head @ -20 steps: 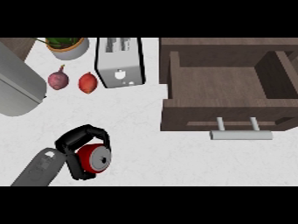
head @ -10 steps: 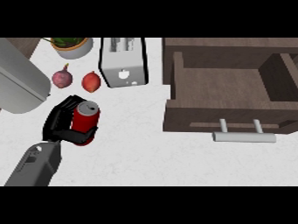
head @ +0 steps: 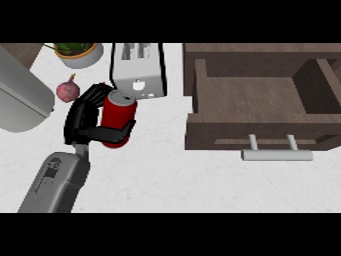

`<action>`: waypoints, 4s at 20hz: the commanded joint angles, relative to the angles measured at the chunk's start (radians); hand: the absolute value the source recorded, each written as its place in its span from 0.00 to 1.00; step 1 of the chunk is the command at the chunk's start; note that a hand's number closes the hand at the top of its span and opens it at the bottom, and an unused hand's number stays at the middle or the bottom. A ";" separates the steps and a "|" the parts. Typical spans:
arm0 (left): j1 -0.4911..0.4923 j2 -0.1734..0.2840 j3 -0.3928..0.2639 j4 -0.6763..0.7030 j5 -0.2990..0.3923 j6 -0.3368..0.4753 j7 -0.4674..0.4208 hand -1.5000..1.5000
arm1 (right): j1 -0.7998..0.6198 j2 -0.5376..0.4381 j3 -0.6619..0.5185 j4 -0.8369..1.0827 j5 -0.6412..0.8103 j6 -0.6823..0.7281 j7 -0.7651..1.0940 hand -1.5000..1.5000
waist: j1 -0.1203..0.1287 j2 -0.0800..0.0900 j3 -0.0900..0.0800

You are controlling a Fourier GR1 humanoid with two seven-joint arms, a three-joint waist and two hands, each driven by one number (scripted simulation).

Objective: Pick up the can, place it into the drawer and close the drawer

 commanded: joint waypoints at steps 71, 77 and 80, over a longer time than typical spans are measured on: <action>-1.082 -0.116 -0.559 0.819 0.340 0.560 0.185 1.00 | -0.236 -0.037 -0.007 0.058 0.007 -0.023 0.097 0.00 | -0.128 0.035 0.002; -1.057 -0.116 -0.597 0.833 0.362 0.617 0.176 0.00 | -0.204 -0.026 0.015 0.085 0.030 -0.002 0.050 0.00 | -0.135 0.037 0.003; -1.051 -0.116 -0.597 0.845 0.375 0.618 0.157 0.00 | -0.211 -0.032 0.025 0.052 0.029 -0.010 0.099 0.00 | -0.131 0.035 0.001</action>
